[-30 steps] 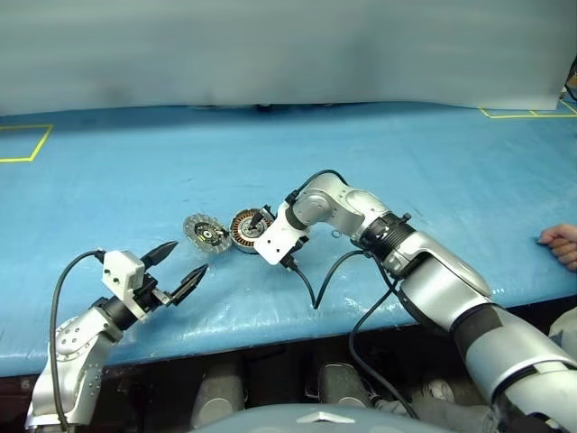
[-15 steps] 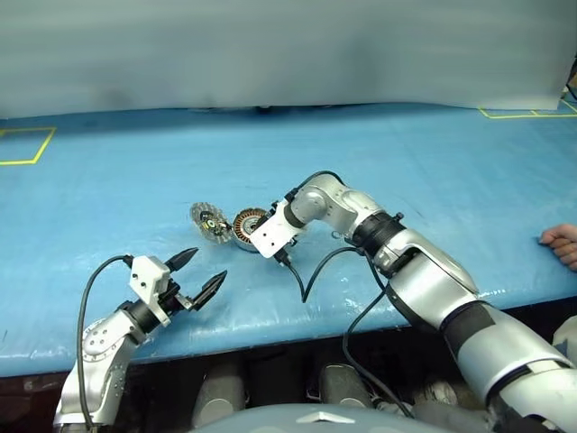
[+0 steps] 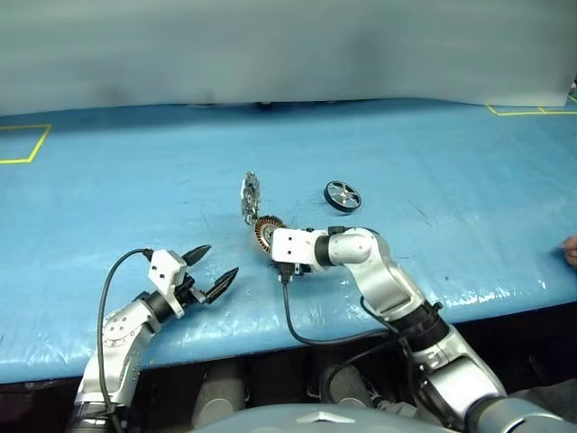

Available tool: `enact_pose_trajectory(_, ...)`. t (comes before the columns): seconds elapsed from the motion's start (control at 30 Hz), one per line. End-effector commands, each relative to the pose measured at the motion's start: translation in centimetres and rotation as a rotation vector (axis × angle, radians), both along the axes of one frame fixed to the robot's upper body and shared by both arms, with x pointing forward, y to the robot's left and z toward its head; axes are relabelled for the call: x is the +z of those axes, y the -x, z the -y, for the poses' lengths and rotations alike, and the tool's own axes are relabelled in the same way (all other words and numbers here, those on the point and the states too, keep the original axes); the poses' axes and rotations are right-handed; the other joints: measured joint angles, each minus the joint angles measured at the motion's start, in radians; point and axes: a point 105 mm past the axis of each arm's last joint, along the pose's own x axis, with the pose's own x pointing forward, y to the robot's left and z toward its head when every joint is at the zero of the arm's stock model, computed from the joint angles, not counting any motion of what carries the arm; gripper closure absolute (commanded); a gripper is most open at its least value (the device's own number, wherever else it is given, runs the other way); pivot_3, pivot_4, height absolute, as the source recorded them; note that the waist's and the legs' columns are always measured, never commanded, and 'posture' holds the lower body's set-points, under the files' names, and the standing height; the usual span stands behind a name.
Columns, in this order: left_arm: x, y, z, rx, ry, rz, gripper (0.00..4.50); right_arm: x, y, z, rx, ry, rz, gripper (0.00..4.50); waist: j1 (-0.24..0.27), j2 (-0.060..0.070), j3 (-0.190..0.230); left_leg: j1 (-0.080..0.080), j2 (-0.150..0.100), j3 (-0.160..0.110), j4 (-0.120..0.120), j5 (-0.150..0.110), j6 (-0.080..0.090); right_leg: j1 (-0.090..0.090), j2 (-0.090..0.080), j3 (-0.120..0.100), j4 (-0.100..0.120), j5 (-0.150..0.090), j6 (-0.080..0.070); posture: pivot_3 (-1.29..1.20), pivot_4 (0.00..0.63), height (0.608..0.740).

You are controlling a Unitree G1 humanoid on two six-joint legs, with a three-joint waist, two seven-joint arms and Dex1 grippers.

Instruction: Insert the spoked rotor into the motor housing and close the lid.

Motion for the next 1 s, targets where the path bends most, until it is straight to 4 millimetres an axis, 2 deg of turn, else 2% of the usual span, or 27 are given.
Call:
enact_pose_trajectory(0.03,0.2,-0.1,0.4,-0.015,-0.009,0.026,0.0,2.6,0.0,-0.4,-0.165,-0.142,-0.062,2.39,0.001,0.0,0.0,0.0,0.001,0.0,0.0,0.0,0.0,0.0,0.0,0.0,0.0,0.0,0.0,0.0,0.15,0.74)
enact_pose_trajectory(0.23,0.3,0.4,-0.8,0.031,-0.021,0.039,0.0,2.4,1.2,-2.0,-0.294,-0.248,-0.281,2.39,0.001,0.0,0.0,0.0,0.001,-0.003,0.0,-0.002,-0.005,-0.003,-0.003,-0.002,-0.002,-0.001,-0.001,0.0,0.15,0.74)
enact_pose_trajectory(0.43,0.2,1.3,-2.3,0.089,-0.041,0.036,0.0,1.8,3.2,-3.0,-0.283,-0.227,-0.344,2.39,-0.001,0.0,0.0,0.0,0.002,-0.004,-0.001,-0.003,-0.005,-0.003,-0.003,-0.003,-0.003,-0.003,-0.003,0.0,0.15,0.74)
enact_pose_trajectory(0.57,0.1,1.9,-2.6,0.106,-0.047,0.033,0.0,2.2,4.3,-4.0,-0.245,-0.245,-0.379,2.39,-0.002,0.0,0.0,0.001,0.002,-0.004,-0.002,-0.003,-0.005,-0.004,-0.003,-0.004,-0.003,-0.004,-0.004,0.0,0.15,0.74)
enact_pose_trajectory(0.77,0.3,2.5,-3.4,0.134,-0.066,0.028,0.0,1.9,4.7,-5.8,-0.272,-0.299,-0.497,2.39,-0.01,0.0,0.001,0.001,0.005,-0.005,-0.003,-0.007,-0.011,-0.004,-0.001,-0.004,-0.003,-0.004,-0.005,0.0,0.15,0.74)
enact_pose_trajectory(1.0,0.4,2.5,-3.6,0.144,-0.076,0.032,0.0,0.8,3.3,-6.7,-0.394,-0.34,-0.605,2.39,-0.015,0.0,0.0,0.001,0.006,-0.005,-0.003,-0.007,-0.012,-0.003,0.001,-0.004,-0.003,-0.005,-0.006,0.0,0.15,0.74)
